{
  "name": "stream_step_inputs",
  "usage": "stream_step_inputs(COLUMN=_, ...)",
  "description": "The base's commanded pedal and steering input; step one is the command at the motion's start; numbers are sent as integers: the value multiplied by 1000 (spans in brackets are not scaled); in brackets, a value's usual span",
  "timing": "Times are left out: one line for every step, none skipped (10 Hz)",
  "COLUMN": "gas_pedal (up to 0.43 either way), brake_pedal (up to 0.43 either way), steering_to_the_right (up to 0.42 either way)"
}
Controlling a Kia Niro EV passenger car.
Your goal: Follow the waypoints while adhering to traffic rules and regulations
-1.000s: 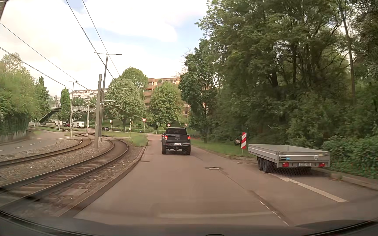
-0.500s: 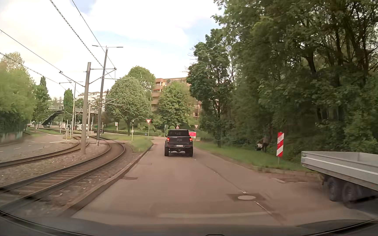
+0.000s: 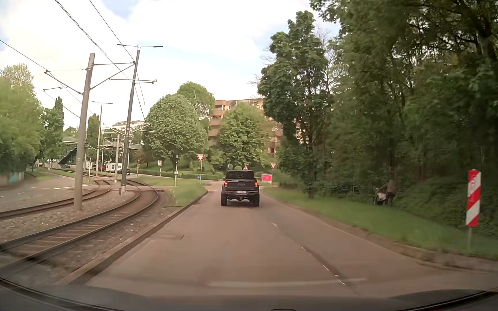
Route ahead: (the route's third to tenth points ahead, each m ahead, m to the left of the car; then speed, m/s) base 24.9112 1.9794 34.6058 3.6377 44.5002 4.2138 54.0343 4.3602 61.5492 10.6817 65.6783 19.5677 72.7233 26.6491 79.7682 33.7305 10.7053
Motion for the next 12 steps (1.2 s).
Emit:
stream_step_inputs(gas_pedal=0, brake_pedal=0, steering_to_the_right=-31)
stream_step_inputs(gas_pedal=0, brake_pedal=0, steering_to_the_right=-28)
stream_step_inputs(gas_pedal=0, brake_pedal=0, steering_to_the_right=-24)
stream_step_inputs(gas_pedal=0, brake_pedal=0, steering_to_the_right=-21)
stream_step_inputs(gas_pedal=0, brake_pedal=0, steering_to_the_right=-20)
stream_step_inputs(gas_pedal=0, brake_pedal=0, steering_to_the_right=-18)
stream_step_inputs(gas_pedal=0, brake_pedal=0, steering_to_the_right=-20)
stream_step_inputs(gas_pedal=0, brake_pedal=0, steering_to_the_right=-22)
stream_step_inputs(gas_pedal=0, brake_pedal=0, steering_to_the_right=-19)
stream_step_inputs(gas_pedal=0, brake_pedal=0, steering_to_the_right=-12)
stream_step_inputs(gas_pedal=0, brake_pedal=0, steering_to_the_right=-11)
stream_step_inputs(gas_pedal=0, brake_pedal=0, steering_to_the_right=-11)
